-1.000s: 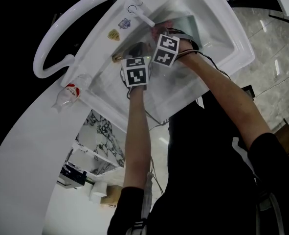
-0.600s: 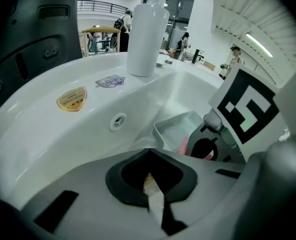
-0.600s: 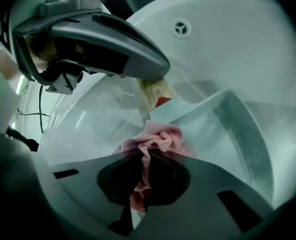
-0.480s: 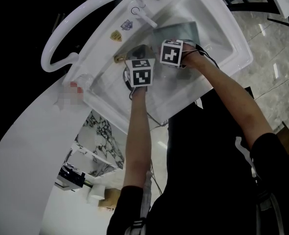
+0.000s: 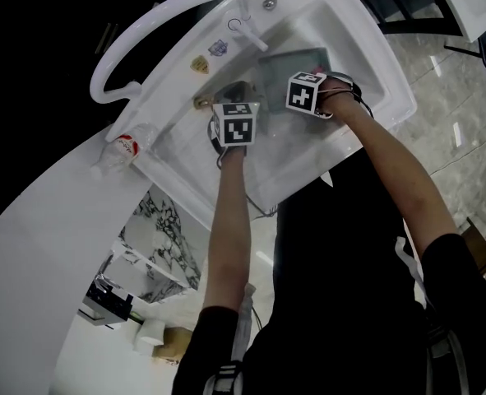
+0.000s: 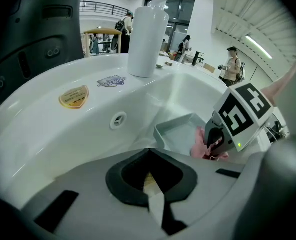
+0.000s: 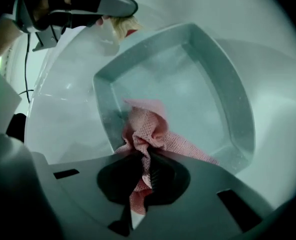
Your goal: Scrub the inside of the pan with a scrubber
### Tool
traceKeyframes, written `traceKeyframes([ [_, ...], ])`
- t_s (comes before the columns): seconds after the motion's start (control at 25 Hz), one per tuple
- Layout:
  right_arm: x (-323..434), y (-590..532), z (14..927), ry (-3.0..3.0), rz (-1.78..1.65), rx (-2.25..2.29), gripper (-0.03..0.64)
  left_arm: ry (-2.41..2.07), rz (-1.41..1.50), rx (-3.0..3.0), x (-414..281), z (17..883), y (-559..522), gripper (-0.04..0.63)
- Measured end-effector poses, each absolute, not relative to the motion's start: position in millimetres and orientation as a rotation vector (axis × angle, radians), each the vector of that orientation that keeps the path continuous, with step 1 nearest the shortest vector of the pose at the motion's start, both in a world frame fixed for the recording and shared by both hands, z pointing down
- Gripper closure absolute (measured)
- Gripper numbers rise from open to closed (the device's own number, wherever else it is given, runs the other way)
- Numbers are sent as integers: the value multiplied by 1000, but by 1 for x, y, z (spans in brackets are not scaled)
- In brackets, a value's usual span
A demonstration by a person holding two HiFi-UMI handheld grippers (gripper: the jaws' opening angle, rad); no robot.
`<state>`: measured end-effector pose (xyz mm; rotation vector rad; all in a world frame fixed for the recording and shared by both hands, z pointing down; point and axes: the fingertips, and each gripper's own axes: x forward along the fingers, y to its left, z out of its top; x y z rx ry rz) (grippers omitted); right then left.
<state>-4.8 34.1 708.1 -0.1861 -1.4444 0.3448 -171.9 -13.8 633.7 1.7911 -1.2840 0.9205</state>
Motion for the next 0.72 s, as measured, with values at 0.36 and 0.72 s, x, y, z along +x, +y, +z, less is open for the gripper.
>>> traceKeyframes([
  [0.36,-3,-8,644,-1588,129,-2,592,-1300,902,1785,-173,635,-12,561],
  [0.72,0,-1,540,-1954,160,70,592,-1353,794,1792,-152,573,15,561],
])
